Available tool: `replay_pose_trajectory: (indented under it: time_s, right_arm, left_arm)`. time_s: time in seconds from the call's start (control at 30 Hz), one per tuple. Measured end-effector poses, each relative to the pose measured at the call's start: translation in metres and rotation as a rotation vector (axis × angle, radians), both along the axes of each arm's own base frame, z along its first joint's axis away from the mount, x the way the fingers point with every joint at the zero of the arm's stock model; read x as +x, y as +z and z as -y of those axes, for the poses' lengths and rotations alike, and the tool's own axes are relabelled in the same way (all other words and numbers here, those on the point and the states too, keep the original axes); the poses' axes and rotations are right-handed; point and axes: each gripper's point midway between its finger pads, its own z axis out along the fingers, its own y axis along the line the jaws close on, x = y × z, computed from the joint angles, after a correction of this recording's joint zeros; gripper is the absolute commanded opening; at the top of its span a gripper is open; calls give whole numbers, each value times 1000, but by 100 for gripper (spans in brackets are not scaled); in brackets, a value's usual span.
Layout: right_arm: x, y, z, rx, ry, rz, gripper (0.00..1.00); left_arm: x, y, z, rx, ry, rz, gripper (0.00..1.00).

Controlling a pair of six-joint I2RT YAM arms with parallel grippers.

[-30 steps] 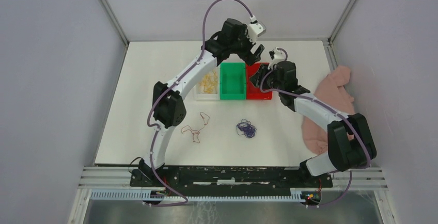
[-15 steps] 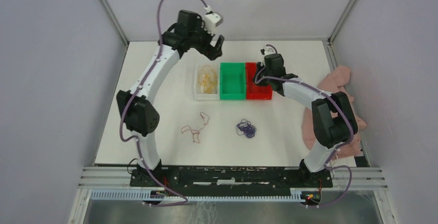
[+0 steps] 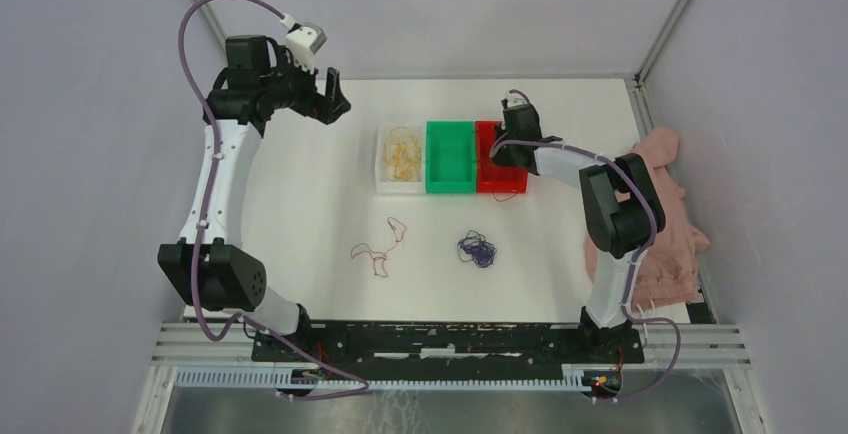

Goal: Untangle the cables
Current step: Place the cable in the bin.

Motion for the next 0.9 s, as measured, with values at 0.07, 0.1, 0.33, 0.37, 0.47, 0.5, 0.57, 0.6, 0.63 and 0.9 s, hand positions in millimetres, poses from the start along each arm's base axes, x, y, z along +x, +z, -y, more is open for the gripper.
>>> replay_pose_trajectory:
  time_s: [0.07,0.1,0.33,0.37,0.47,0.5,0.57,0.6,0.63,0.9]
  right_arm:
    - [1,2,-2,10,9,-1,17]
    - [2,4,-4,15,15,0,23]
    - [-7,66,-6,37,62,68,46]
    - [-9,83,-6,46,68,93,48]
    - [-15,138,-6,79,86,183,50]
    - [-19,152,-6,91,92,208,51]
    - [-27,170,-6,107,103,231,51]
    - [-32,175,-6,112,109,232,50]
    - [-35,176,-5,113,112,227,50]
    - [-103,121,22,37,72,11,57]
  left_arm:
    - [-6,-11,4,-12,-21,-33,99]
    - [-8,-15,5,-17,-30,-47,99]
    - [-15,-23,12,-41,-67,-82,98]
    - [-15,-23,12,-41,-68,-83,98]
    - [-17,-23,12,-38,-72,-83,99]
    - [-17,-23,12,-36,-74,-82,99]
    - [-19,-22,12,-33,-77,-77,99]
    - [-21,-21,12,-29,-80,-72,99]
    - [-22,-20,12,-26,-82,-67,99]
    - [-29,-16,12,-18,-92,-51,99]
